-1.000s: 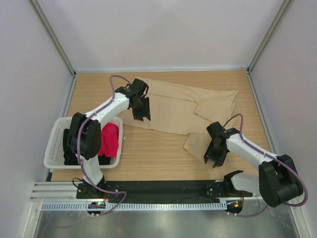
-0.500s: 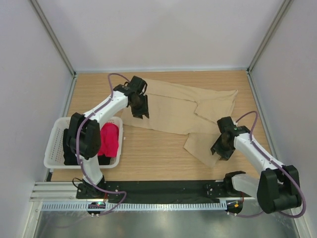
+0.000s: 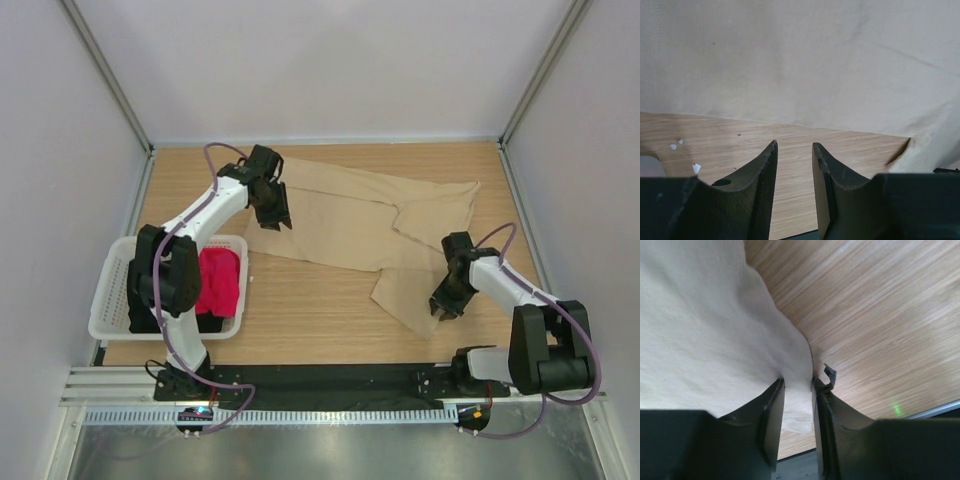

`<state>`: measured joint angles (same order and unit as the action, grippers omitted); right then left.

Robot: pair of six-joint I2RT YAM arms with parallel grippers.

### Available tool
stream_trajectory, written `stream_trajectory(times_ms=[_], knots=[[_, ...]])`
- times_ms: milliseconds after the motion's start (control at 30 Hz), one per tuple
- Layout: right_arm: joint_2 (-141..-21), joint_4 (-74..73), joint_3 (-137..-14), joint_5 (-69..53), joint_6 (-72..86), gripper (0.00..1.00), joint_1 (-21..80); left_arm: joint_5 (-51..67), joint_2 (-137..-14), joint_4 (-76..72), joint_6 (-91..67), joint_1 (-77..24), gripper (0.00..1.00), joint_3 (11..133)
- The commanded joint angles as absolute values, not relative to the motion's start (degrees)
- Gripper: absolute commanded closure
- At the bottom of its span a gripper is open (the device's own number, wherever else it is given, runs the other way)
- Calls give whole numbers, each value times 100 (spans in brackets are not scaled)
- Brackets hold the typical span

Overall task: Fold and stack the t-shirts
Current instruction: Fold the tshirt

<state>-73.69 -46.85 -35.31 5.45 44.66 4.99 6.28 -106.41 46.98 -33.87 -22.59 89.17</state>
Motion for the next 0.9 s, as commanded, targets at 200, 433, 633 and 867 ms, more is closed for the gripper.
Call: stream_trajectory(times_ms=[200,433,633,867], knots=[[-7497,-4438,-3585,1089,4483,99,-351,703,-10810,4755,-3313,-2092,66,9211],[-7295,-4798,-4324,1669,4053,99,-1388,440,-11039,4834,-3638,-2179,65,9237],[-7444,-4957,-4676,2241,3841,99,-1670,203,-11188,5035,-3779,-2425,64,9386],[-7716,-4878,-5018,2049,3621,99,-1688,-1482,-10811,5563,-4104,-3023,66,8887]])
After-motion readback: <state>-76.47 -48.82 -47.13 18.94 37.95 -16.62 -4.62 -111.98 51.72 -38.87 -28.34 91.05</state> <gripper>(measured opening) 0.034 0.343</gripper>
